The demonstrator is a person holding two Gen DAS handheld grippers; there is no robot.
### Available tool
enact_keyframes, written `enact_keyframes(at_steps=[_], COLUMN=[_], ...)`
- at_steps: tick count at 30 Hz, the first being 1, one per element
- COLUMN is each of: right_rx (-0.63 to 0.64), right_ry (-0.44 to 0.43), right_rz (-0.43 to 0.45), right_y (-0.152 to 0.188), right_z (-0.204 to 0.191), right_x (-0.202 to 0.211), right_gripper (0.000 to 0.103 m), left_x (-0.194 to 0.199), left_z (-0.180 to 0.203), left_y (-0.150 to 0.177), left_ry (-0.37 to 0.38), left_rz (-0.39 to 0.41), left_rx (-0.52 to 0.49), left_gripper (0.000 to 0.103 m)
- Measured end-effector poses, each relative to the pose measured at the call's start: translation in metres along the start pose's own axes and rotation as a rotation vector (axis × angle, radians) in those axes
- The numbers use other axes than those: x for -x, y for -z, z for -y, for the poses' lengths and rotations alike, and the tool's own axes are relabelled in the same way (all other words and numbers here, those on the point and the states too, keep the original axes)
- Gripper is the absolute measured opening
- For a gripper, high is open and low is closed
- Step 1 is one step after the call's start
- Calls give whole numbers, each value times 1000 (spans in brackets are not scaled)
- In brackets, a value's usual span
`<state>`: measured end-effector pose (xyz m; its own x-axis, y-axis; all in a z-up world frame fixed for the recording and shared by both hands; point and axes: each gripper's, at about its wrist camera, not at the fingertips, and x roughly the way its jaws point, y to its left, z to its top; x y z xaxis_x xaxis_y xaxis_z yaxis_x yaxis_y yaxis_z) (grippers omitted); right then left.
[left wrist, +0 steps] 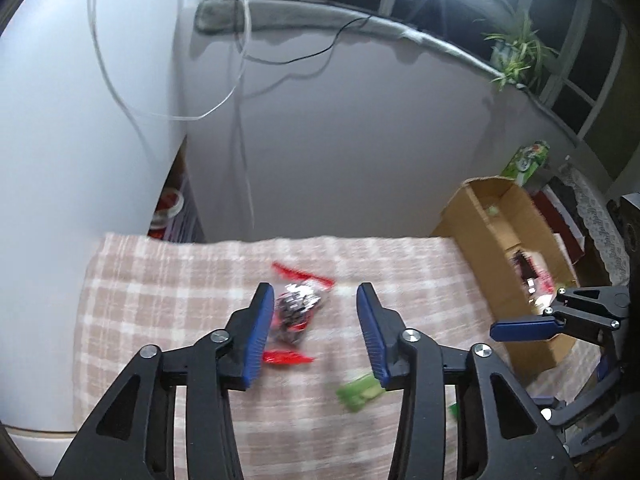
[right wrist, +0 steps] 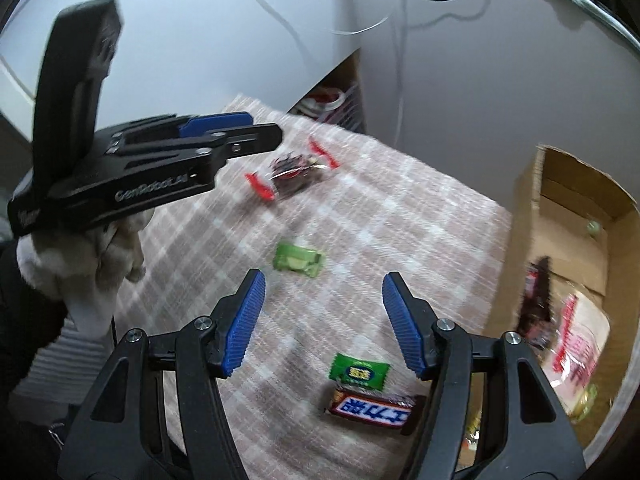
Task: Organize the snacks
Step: 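Withdraw both tools from the box toward the remaining snacks, then grasp the red-wrapped dark candy with the left tool while the right tool grasps the green rectangular candy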
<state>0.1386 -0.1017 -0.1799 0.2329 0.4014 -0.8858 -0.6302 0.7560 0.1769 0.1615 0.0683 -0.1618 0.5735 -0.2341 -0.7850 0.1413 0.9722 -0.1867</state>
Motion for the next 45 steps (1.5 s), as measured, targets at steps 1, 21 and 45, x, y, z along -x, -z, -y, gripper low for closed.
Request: enact_keyframes(at_steps=[1, 21, 45], right_rx=[18, 363, 461], right_ry=[5, 48, 64], right_rz=[-11, -134, -209], right_y=[-1, -14, -32], right_z=[-3, -42, -59], right_x=[-5, -75, -115], right_gripper=[64, 64, 35], left_x=[-2, -45, -56], left_z=[-4, -17, -18], left_y=[2, 12, 15], left_ry=[-2, 12, 72], left_rz=[-7, -102, -82], left_rx=[3, -45, -60], left_gripper=[42, 47, 33])
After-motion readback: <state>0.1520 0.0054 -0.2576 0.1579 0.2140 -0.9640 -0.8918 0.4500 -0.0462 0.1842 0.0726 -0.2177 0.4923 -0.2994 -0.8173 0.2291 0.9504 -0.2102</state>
